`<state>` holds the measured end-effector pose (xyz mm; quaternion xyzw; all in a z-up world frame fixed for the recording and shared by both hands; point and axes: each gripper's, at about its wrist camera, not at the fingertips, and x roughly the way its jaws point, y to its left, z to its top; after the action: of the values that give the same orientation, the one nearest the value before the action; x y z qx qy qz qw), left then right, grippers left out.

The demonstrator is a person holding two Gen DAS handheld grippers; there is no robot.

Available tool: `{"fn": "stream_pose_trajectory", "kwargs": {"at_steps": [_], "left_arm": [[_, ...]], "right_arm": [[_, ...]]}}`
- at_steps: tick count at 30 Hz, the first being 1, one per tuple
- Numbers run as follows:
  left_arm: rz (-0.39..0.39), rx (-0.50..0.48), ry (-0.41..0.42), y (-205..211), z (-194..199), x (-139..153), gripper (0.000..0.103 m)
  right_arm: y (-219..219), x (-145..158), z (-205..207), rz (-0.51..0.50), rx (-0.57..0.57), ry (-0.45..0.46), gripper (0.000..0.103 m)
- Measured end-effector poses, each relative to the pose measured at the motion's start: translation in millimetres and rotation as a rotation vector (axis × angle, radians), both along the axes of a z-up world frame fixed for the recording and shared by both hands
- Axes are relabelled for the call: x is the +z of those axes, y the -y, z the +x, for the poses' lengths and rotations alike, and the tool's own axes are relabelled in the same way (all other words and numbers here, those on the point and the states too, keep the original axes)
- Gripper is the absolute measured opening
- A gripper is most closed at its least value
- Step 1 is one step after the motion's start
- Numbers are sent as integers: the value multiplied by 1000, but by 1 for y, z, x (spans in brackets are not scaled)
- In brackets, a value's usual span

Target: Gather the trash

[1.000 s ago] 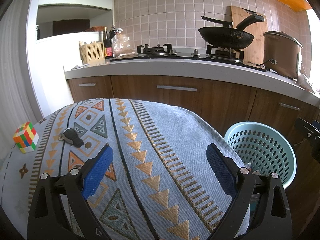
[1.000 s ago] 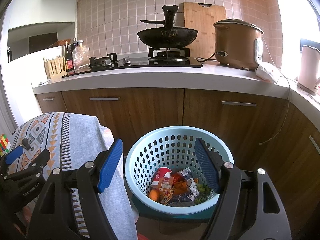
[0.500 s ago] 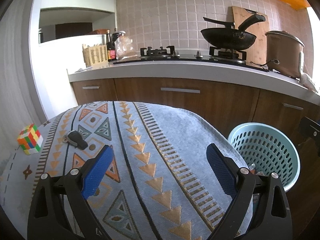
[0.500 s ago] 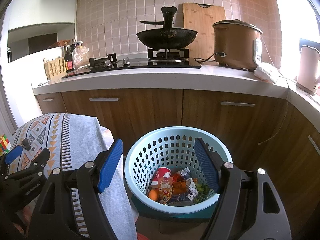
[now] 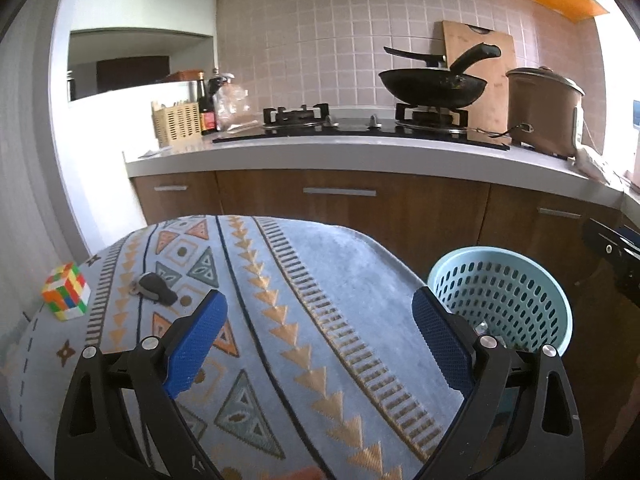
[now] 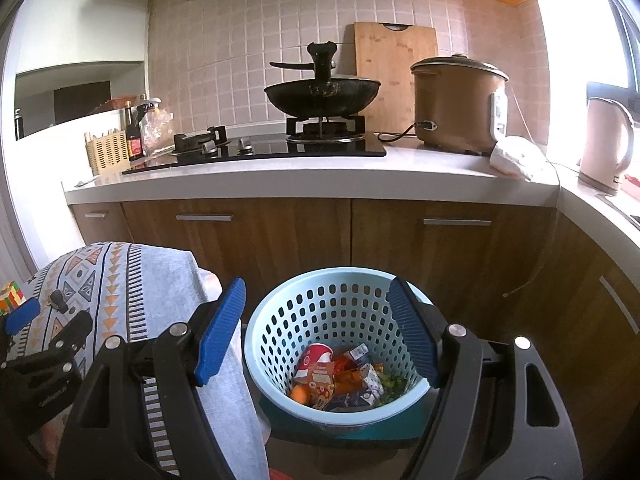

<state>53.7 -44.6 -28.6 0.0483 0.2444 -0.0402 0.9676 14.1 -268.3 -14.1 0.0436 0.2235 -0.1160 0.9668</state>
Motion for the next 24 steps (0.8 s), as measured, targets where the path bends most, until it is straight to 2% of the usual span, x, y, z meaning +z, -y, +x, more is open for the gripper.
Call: {"fn": "stream_pose_trajectory", "kwargs": {"at_steps": [7,13,20,24], "left_arm": [[-45,65,9,-23,-12,12,91],[-41,103,33,-37,-21,23,91],[-27,154,38,-51,-28,27,91],[-47,196,24,-67,-31,26,91]], "right_arm": [[-8,5,-2,-30,-21,-17,70],[-19,9,-2,-37,-10,-18,70],[-38,12,2,-43,41,-8,70],[-55,10,7,-40,85,-19,70]]}}
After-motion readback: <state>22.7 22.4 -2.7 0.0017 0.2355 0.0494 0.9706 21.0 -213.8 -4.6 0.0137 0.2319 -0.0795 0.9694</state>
